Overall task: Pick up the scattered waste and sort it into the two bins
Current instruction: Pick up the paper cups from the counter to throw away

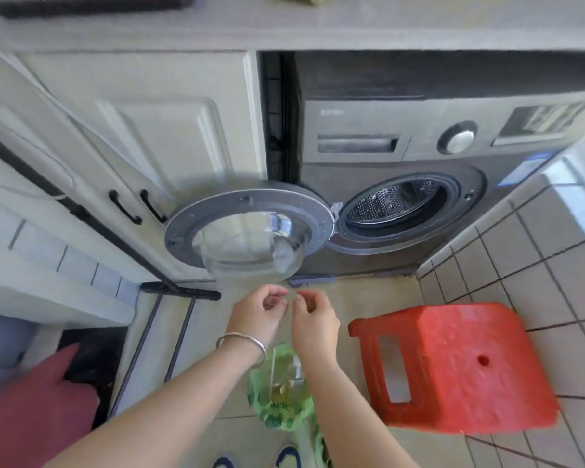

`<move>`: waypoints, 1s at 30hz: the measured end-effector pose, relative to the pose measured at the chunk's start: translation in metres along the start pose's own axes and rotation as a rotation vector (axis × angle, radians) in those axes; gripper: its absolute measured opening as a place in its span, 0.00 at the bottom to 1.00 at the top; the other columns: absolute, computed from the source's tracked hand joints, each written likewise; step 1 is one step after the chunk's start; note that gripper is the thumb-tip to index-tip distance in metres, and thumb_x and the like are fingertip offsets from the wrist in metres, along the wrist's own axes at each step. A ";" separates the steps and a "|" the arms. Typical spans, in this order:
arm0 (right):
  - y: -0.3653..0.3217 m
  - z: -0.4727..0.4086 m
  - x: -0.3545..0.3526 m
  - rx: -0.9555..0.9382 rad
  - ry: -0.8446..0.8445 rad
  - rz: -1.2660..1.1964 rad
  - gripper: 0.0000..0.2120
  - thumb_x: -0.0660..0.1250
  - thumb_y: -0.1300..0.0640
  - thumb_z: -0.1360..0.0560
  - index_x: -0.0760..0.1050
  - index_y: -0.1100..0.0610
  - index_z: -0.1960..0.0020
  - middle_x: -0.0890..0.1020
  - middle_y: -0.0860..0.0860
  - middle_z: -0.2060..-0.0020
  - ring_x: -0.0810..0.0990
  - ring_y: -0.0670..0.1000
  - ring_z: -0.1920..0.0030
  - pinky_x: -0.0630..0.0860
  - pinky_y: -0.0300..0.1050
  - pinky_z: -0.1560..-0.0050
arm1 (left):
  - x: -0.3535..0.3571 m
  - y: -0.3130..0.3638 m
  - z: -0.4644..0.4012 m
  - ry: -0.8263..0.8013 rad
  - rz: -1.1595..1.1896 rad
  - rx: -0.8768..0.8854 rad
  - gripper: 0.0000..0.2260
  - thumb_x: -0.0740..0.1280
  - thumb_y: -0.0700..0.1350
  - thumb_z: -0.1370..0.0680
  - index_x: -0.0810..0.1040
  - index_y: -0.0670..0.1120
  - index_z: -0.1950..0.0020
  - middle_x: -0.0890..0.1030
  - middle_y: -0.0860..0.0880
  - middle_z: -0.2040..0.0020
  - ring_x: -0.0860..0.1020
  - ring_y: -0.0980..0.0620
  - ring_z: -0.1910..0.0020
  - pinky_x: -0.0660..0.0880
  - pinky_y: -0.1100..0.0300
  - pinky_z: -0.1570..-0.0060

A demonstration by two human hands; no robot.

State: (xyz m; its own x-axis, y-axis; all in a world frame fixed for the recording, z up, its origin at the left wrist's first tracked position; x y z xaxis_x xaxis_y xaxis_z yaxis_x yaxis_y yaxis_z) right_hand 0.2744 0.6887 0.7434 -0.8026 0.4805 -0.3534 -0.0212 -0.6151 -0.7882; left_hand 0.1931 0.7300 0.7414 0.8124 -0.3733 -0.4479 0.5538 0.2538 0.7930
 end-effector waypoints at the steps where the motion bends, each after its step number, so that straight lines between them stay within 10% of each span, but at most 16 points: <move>1: -0.017 0.005 -0.006 -0.026 -0.006 -0.007 0.09 0.60 0.58 0.24 0.76 0.55 0.46 0.79 0.49 0.55 0.74 0.50 0.54 0.66 0.40 0.55 | -0.008 0.014 0.003 0.019 0.024 0.022 0.13 0.66 0.40 0.26 0.75 0.59 0.62 0.80 0.55 0.62 0.79 0.52 0.57 0.74 0.58 0.48; 20: -0.285 -0.036 -0.055 -0.523 0.135 -0.013 0.07 0.61 0.57 0.23 0.75 0.52 0.46 0.79 0.46 0.55 0.77 0.47 0.54 0.70 0.37 0.58 | -0.138 0.250 -0.071 0.049 -0.010 0.521 0.07 0.66 0.42 0.25 0.80 0.51 0.51 0.79 0.59 0.59 0.76 0.63 0.58 0.68 0.78 0.58; 30: -0.381 -0.139 -0.074 -0.542 0.577 0.331 0.21 0.65 0.55 0.26 0.67 0.52 0.34 0.69 0.52 0.37 0.67 0.55 0.37 0.68 0.45 0.45 | -0.167 0.347 -0.202 0.037 -0.377 0.621 0.26 0.71 0.59 0.34 0.72 0.52 0.39 0.70 0.48 0.37 0.66 0.49 0.34 0.65 0.59 0.36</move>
State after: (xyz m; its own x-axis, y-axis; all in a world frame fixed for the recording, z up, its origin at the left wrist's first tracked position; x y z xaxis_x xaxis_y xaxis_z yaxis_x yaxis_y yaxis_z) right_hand 0.4249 0.9744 0.9998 -0.2849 0.6625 -0.6928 0.5661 -0.4669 -0.6793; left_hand 0.2864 1.0605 1.0084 0.5983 -0.3026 -0.7420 0.6007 -0.4435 0.6652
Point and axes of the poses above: each hand's wrist, its own z-axis away from the middle knuckle, its own x-axis out of the palm, y = z × x, the point moved 1 cm from there along -z, towards the middle knuckle
